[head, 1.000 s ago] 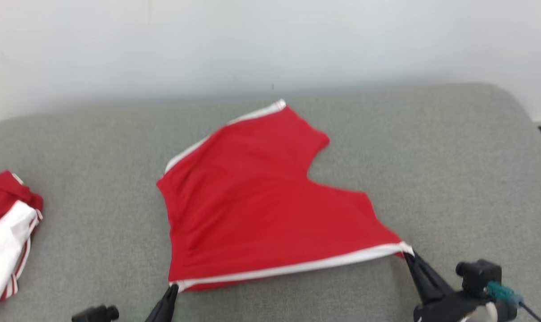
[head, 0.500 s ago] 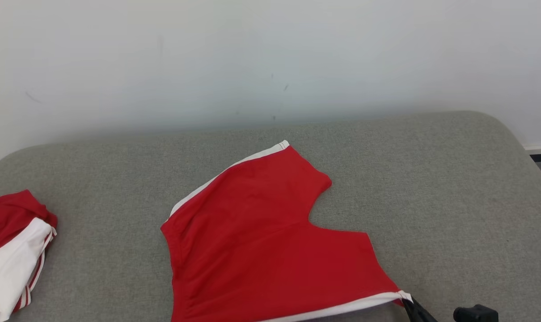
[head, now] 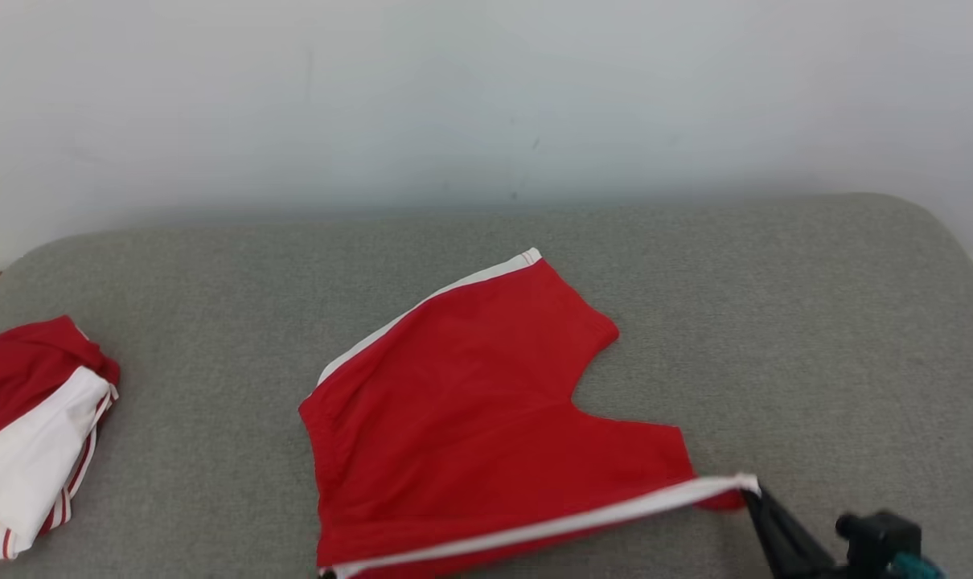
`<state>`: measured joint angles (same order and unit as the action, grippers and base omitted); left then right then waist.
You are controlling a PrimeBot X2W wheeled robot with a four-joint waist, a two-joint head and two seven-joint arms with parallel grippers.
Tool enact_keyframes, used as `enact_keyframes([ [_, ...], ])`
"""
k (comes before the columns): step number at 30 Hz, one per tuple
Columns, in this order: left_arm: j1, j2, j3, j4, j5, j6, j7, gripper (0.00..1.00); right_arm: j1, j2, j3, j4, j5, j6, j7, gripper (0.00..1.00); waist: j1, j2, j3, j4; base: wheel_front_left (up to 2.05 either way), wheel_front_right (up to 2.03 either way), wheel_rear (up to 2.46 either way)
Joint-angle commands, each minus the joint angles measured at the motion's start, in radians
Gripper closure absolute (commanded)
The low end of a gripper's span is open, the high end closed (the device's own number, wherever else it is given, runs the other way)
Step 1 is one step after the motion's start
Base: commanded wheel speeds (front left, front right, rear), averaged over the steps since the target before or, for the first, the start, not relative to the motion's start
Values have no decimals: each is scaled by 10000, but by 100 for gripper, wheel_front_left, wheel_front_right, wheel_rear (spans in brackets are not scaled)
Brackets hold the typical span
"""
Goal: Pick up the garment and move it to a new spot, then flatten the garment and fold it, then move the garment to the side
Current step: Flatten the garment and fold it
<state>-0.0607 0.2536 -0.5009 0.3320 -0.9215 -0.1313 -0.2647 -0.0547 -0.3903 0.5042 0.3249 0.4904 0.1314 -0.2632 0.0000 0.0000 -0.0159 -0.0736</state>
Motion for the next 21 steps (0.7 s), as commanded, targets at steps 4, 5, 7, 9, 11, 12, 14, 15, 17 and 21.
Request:
enact_keyframes([
  [4,-642,-91,204,-559,181,12,-8,100,-1099,153,-553,81,-406,-13,-5,100,0,0,407,532,0,0,0],
  [5,-809,-106,190,-673,213,10,-8,100,-1369,135,-623,123,-478,-13,-5,100,0,0,536,648,0,0,0],
  [7,-1176,-160,218,-811,188,10,-8,100,-1985,14,-564,309,-593,-13,-5,100,0,0,816,861,0,0,0],
  [9,-1584,-150,171,-840,261,10,-8,100,-2635,-132,-571,495,-754,-13,-5,100,0,0,1138,1080,0,0,0],
  [11,-2024,-211,152,-744,253,10,-8,100,-3280,-213,-583,745,-824,-13,-5,100,0,0,1470,1289,0,0,0],
  [12,-2267,-260,144,-715,230,9,-8,100,-3606,-280,-554,880,-885,-13,-5,100,0,0,1648,1387,0,0,0],
  [14,-2794,-310,37,-598,256,10,-8,100,-4251,-359,-484,1182,-977,-13,-3,100,0,0,2014,1577,0,0,0],
  [15,-3046,-342,-8,-520,264,9,-8,100,-4578,-385,-414,1344,-1032,-13,-5,100,0,0,2161,1656,0,0,0],
  [17,-3321,-383,-63,-457,259,9,-8,100,-4884,-404,-350,1528,-1040,-13,-5,100,0,0,2334,1743,0,0,0],
  [21,-4407,-541,-50,-101,315,9,-8,100,-6153,-521,59,2230,-1194,-13,-5,100,0,0,2977,2061,0,0,0],
])
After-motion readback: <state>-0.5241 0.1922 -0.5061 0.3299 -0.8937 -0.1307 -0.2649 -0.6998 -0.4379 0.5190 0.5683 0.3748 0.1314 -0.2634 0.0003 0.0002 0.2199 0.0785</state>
